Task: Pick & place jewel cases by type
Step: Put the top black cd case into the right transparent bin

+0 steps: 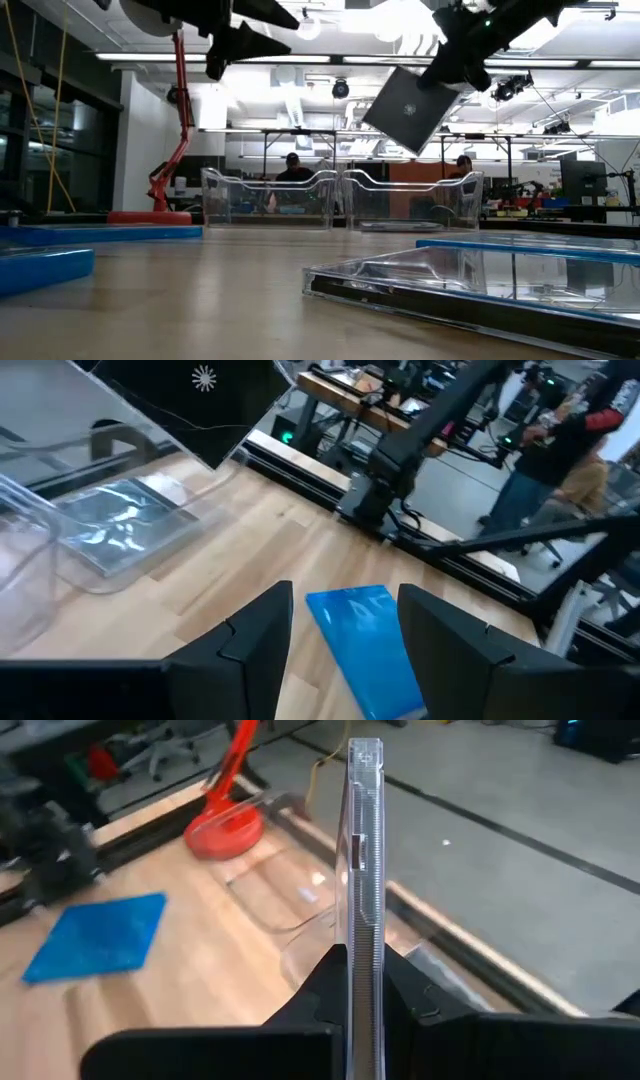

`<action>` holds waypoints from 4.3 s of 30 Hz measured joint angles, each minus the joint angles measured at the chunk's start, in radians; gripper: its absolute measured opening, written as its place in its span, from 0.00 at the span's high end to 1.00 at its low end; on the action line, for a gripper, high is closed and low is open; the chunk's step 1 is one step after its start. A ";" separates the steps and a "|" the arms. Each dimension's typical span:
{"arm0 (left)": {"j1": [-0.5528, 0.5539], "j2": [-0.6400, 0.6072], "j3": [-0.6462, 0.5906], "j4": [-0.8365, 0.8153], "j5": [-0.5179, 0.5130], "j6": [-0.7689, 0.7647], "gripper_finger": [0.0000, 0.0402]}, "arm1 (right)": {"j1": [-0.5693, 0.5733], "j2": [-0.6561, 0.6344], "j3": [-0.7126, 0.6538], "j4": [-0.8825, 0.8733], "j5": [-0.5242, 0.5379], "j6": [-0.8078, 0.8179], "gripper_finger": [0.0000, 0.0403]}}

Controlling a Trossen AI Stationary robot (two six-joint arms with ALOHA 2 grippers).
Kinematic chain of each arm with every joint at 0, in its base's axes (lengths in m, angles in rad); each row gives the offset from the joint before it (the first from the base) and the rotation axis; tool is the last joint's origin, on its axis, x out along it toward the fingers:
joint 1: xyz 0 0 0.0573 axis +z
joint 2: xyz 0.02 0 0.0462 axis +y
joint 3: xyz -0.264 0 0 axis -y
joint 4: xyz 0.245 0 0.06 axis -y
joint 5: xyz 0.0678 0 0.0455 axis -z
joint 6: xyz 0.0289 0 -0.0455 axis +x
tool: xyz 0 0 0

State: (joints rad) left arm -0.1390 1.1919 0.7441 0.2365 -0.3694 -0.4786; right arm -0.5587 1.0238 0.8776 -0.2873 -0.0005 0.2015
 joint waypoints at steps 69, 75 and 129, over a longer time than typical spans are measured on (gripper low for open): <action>0.421 -0.586 0.000 -0.113 0.592 0.314 0.55 | 0.428 0.941 0.016 1.792 1.572 0.600 0.98; 0.421 -0.610 0.000 -0.110 0.579 0.291 0.55 | 0.409 0.941 0.016 1.804 1.572 0.581 0.98; 0.420 -0.634 0.000 -0.195 0.564 0.291 0.55 | 0.333 0.941 -0.148 1.440 1.306 0.789 0.97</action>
State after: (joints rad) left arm 0.2813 0.5583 0.7441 0.0413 0.1947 -0.1879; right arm -0.2252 1.9644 0.7300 1.1522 1.3056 0.9909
